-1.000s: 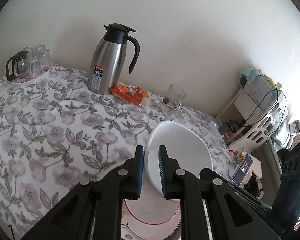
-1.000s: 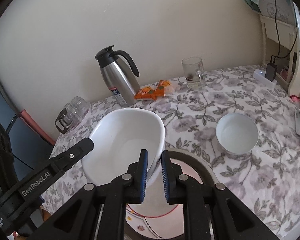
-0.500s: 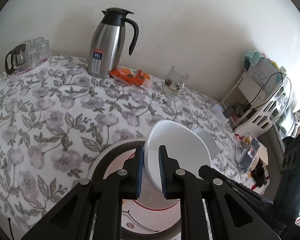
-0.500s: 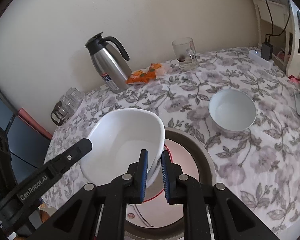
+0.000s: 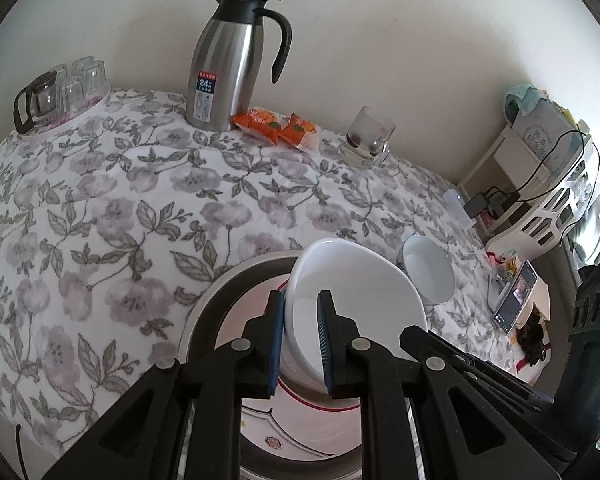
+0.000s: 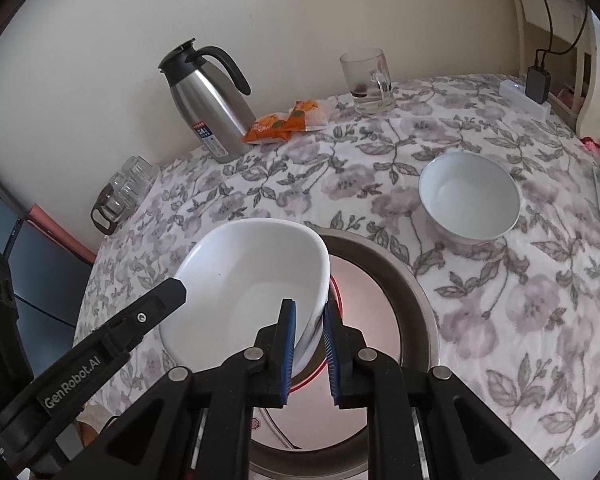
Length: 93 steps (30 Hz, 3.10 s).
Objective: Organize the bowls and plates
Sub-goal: 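Lower the white bowl into the red-rimmed bowl and open both grippers, then move both grippers to the rim of the round white bowl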
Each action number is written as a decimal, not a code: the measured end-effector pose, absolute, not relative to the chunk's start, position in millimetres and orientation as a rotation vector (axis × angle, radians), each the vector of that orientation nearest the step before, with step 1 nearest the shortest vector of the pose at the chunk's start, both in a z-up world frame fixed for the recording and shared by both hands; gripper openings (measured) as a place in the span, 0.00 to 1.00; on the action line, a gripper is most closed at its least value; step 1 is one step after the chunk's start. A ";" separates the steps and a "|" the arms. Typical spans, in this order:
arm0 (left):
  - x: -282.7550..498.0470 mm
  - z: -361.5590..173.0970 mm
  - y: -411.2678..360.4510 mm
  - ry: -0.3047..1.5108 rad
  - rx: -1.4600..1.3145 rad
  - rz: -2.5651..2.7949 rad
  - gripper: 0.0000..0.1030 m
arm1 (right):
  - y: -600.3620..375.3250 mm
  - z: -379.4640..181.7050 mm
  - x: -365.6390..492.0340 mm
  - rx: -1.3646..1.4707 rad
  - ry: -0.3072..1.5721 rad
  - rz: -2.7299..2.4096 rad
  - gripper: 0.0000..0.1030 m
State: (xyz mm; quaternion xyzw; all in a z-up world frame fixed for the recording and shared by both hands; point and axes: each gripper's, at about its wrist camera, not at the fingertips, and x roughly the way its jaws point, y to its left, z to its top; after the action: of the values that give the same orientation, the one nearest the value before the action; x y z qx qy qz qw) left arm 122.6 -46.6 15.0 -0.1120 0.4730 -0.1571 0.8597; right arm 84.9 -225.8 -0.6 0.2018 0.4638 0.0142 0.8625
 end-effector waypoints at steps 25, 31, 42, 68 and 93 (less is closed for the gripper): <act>122.5 2.6 -48.5 1.039 -0.200 -0.330 0.16 | -222.8 -6.9 86.8 0.406 0.999 0.026 0.17; 122.3 3.3 -47.2 1.042 -0.214 -0.337 0.17 | -223.7 -7.0 86.6 0.411 0.998 0.027 0.17; 125.7 5.8 -37.9 1.046 -0.265 -0.336 0.21 | -223.1 -5.7 85.5 0.415 0.995 0.039 0.21; 131.5 3.2 -15.5 1.047 -0.263 -0.170 0.75 | -234.5 -4.4 88.1 0.363 0.977 -0.065 0.71; 133.5 0.7 -1.9 1.016 -0.268 -0.075 0.97 | -244.6 -6.7 88.1 0.382 0.959 -0.110 1.00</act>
State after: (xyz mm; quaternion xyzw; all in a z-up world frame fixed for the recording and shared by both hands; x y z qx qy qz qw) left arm 133.5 -1.9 0.7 -0.1277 0.4846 -0.0358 0.8646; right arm 88.1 -244.6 -6.7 0.1824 0.4581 -0.0526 0.8684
